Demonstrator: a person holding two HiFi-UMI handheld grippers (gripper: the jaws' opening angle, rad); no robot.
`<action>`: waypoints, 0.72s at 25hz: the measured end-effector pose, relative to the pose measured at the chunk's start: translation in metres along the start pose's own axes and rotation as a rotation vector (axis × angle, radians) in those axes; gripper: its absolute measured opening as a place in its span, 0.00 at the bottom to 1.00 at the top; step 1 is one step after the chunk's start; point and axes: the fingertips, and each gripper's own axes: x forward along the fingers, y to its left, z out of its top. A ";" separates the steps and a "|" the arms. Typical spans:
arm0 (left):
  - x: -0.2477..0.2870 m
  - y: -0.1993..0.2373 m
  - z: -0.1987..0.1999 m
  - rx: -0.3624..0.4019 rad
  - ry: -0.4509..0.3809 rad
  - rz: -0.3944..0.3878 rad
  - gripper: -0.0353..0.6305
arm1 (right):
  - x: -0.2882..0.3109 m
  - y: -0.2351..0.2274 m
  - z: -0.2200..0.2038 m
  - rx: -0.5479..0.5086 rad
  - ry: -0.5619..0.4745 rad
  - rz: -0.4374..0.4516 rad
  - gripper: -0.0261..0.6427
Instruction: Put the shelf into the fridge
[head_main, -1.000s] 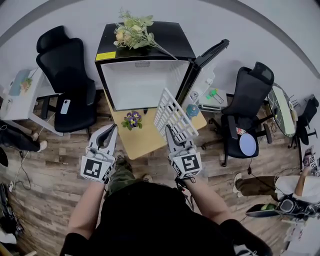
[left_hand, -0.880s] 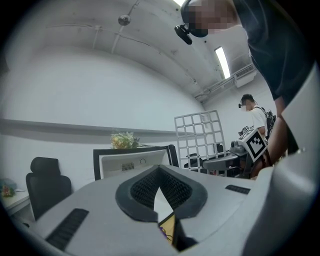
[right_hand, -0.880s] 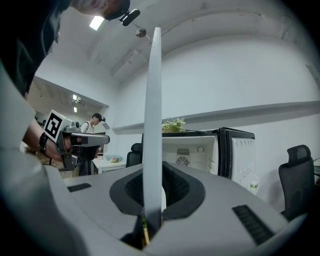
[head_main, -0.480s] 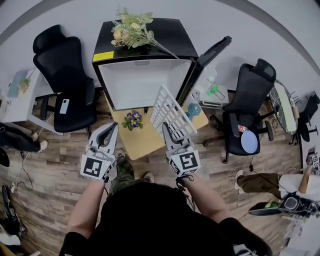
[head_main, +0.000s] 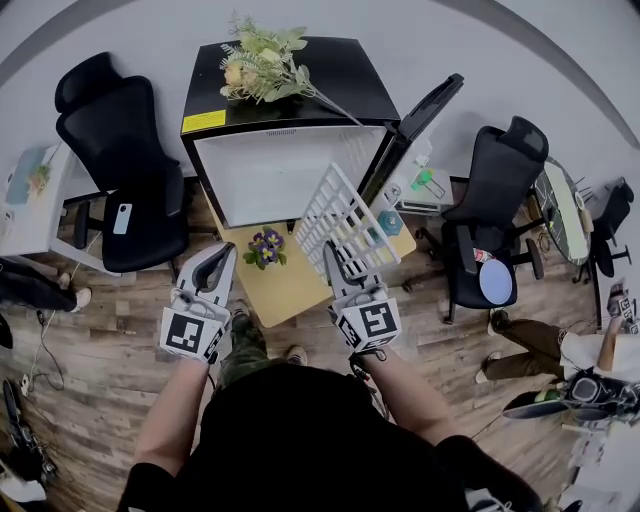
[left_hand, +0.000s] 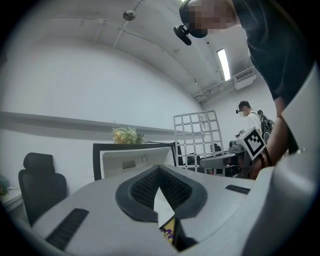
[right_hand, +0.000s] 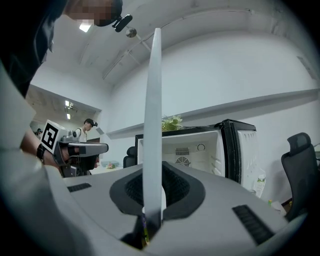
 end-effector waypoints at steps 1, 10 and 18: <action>0.002 0.003 0.000 -0.001 0.000 -0.002 0.08 | 0.002 -0.001 0.000 0.022 -0.006 -0.005 0.10; 0.017 0.025 -0.009 -0.009 0.012 -0.034 0.08 | 0.022 -0.028 0.003 0.413 -0.087 -0.098 0.10; 0.033 0.037 -0.012 -0.008 0.025 -0.065 0.08 | 0.035 -0.042 -0.004 0.754 -0.172 -0.163 0.10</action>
